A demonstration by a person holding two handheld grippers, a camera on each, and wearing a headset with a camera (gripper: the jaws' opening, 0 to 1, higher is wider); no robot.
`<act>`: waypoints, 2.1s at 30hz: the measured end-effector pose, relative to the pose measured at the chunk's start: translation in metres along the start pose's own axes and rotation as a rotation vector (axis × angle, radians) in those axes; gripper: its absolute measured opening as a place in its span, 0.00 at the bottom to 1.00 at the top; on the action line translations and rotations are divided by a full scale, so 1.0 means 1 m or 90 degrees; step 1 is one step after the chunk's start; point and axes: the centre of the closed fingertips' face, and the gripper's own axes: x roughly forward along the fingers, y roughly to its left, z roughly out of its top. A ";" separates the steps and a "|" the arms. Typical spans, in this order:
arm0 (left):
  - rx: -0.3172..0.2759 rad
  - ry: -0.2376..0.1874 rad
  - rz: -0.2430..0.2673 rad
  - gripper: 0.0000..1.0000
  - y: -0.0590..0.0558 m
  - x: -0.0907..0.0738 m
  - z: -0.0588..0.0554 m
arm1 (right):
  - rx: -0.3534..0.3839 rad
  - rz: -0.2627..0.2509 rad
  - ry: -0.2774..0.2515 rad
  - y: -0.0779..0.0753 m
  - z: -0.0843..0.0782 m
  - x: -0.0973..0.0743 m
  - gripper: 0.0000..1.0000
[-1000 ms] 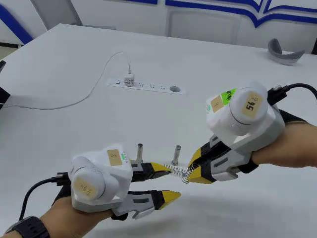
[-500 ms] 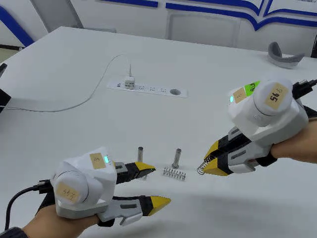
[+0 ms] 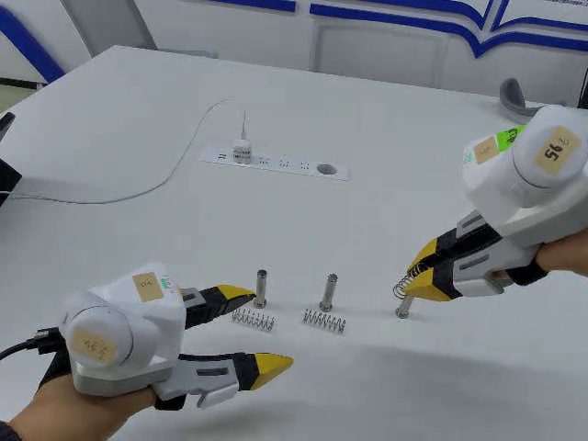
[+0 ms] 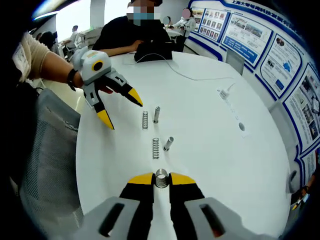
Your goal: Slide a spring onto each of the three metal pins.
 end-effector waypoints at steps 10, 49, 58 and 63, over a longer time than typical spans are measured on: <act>-0.007 0.003 0.027 0.58 0.014 -0.005 -0.003 | 0.016 -0.030 0.034 -0.023 -0.017 0.000 0.12; -0.019 0.006 0.038 0.60 0.019 -0.006 -0.007 | 0.037 0.004 0.134 -0.045 -0.049 0.050 0.12; -0.019 0.009 0.042 0.60 0.022 -0.006 -0.008 | 0.048 0.012 0.144 -0.044 -0.058 0.064 0.12; -0.020 0.010 0.044 0.60 0.023 -0.006 -0.009 | 0.057 0.013 0.146 -0.045 -0.063 0.071 0.12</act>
